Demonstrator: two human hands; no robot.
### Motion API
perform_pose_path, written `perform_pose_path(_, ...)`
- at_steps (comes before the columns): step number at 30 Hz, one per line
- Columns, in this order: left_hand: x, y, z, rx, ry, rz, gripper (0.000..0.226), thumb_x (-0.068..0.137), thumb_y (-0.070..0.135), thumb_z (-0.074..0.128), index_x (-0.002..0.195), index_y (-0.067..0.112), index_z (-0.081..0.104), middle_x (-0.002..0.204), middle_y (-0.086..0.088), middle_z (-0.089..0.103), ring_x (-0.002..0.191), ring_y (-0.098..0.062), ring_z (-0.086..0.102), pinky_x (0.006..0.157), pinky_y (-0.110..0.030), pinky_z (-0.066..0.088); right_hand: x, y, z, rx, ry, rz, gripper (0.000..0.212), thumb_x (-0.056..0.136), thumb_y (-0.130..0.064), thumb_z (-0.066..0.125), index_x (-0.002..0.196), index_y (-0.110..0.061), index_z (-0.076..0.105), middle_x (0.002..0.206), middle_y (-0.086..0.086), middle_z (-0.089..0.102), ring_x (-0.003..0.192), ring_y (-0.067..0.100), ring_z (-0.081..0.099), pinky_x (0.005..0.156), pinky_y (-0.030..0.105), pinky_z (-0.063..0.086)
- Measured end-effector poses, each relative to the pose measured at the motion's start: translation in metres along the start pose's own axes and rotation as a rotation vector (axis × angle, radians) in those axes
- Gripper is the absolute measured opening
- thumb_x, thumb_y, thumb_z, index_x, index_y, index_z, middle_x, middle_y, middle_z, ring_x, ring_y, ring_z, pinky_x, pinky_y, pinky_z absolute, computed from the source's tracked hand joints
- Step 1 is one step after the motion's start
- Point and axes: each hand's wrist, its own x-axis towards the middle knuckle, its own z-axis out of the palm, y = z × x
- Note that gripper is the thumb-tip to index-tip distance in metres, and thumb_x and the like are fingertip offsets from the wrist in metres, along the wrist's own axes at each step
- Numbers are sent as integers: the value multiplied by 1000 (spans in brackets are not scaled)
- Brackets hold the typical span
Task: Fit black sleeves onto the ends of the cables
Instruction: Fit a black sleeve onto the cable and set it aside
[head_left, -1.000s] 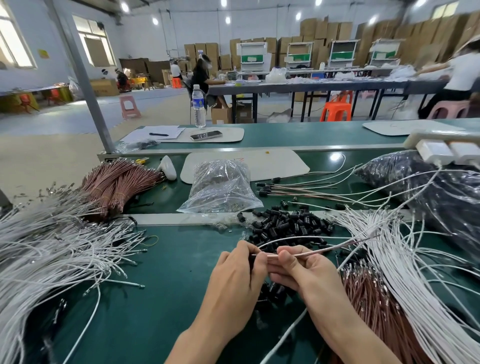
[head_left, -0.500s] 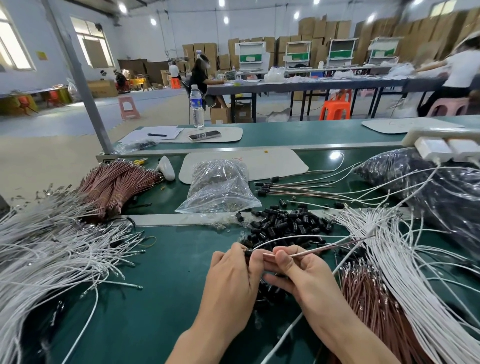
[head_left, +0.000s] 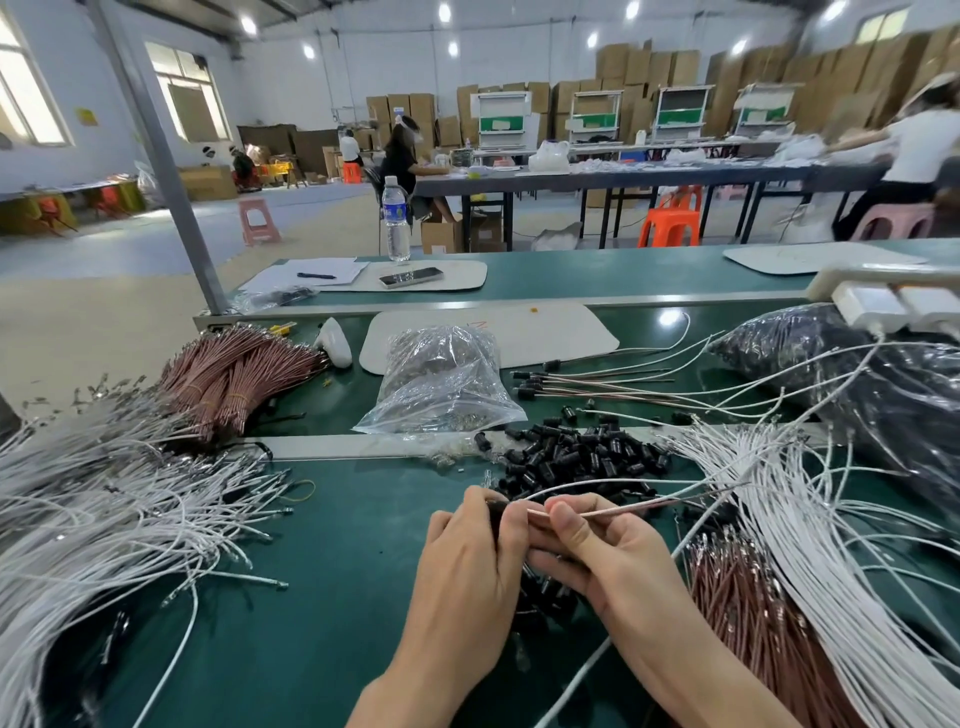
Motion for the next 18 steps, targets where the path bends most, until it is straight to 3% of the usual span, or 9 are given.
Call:
perform_pose_path(2,2,1,-4,-131,96,-27,37,93,75,16,96,47,41,89,18,61,87,-5,50,73,-18,39,-2,-7,0,24,36,-38,26,79,-21,71,96,-2,75,106,20,76,96,30,76,71,24,61)
perform_pose_path(4,5,4,-12,-314,219,-64,33,101,63,30,98,36,48,83,7,61,72,-12,53,65,-20,41,-4,-19,-4,67,117,-93,17,80,-15,69,91,-8,79,105,21,76,92,30,76,70,24,61)
perform_pose_path(7,12,5,-34,-575,324,-147,35,96,48,43,103,17,56,82,7,65,74,-10,60,71,-18,48,-9,-38,-11,82,237,-206,17,81,-15,67,89,-12,81,102,19,76,90,27,76,69,23,61)
perform_pose_path(9,17,4,-48,-678,383,-170,36,92,45,49,104,14,60,80,8,67,75,-9,62,72,-22,51,-12,-52,-8,35,259,-296,18,82,-20,67,90,-17,82,100,16,77,91,25,77,71,22,61)
perform_pose_path(12,30,11,-62,-802,397,-187,36,86,43,55,103,12,63,78,5,69,72,-9,63,70,-27,50,-13,-82,6,-49,241,-410,19,74,-28,72,89,-22,83,96,11,79,90,23,77,73,21,60)
perform_pose_path(15,53,31,-74,-909,402,-172,26,91,38,56,95,13,62,78,4,66,71,-7,62,70,-27,50,-8,-115,19,-31,184,-465,22,77,-22,71,96,-17,79,96,10,78,90,22,77,73,21,60)
perform_pose_path(18,78,55,-90,-937,558,-110,17,102,27,54,87,20,59,73,10,64,66,-4,60,63,-20,52,4,-139,30,110,84,-372,30,80,-15,70,109,-9,69,96,13,78,87,21,77,69,21,60)
